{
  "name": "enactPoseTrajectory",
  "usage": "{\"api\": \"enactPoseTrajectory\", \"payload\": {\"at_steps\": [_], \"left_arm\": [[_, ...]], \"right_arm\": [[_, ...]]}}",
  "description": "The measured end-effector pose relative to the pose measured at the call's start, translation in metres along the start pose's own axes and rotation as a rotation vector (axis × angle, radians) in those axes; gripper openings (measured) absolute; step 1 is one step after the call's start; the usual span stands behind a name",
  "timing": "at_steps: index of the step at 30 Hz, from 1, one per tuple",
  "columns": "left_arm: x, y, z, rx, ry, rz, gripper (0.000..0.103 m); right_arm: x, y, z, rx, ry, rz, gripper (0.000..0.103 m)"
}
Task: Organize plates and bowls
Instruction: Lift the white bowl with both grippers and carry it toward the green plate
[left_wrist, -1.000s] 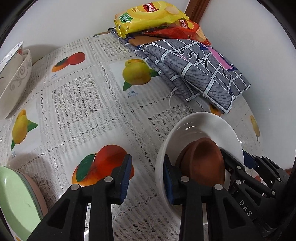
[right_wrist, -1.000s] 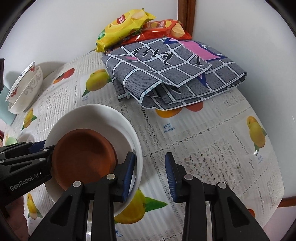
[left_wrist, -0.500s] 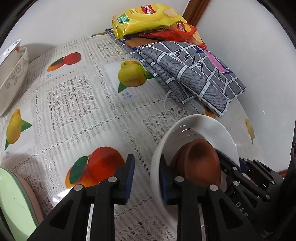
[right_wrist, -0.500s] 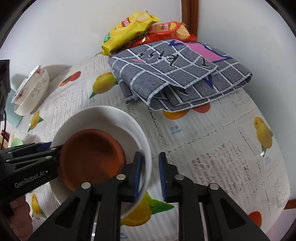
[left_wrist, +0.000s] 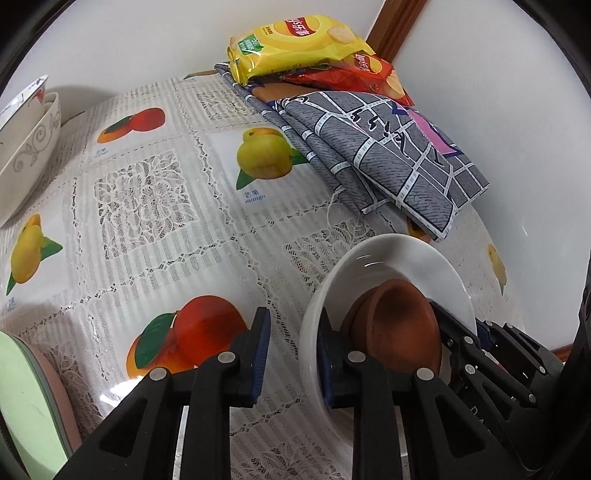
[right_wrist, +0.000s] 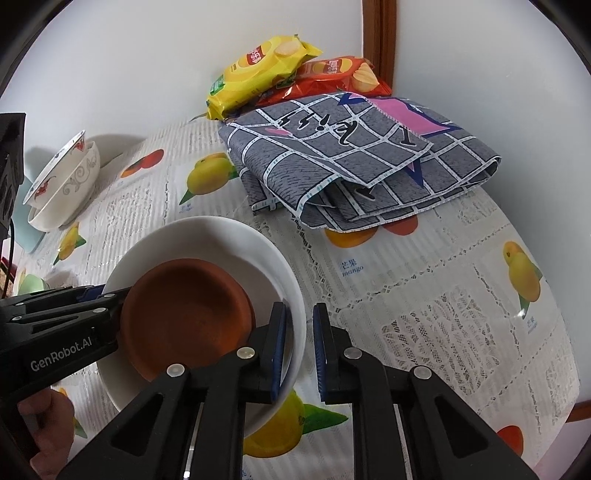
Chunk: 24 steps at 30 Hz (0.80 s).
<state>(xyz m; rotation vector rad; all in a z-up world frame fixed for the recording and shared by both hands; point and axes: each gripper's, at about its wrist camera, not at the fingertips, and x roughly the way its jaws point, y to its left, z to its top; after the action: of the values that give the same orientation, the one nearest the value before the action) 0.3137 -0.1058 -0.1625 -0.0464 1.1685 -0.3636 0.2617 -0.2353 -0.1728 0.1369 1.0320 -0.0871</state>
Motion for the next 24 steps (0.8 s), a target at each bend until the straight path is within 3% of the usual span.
{"api": "enactPoseTrajectory", "payload": {"at_steps": [18,21,24], "left_arm": [[0.0025,-0.0013,0.0038,0.003,0.031,0.005,0.021],[0.0026,0.0006,0.0038,-0.013,0.031,-0.017,0.016],[0.0023,-0.0033,0.0024,-0.006,0.018,-0.021,0.009]], "right_arm": [[0.0032,-0.0008,0.0074,0.035,0.060,0.004,0.016],[0.0024,-0.0004,0.0059,0.046,0.049,0.006,0.016],[0.0026,-0.0001,0.0050,0.067,0.044,0.017,0.009]]}}
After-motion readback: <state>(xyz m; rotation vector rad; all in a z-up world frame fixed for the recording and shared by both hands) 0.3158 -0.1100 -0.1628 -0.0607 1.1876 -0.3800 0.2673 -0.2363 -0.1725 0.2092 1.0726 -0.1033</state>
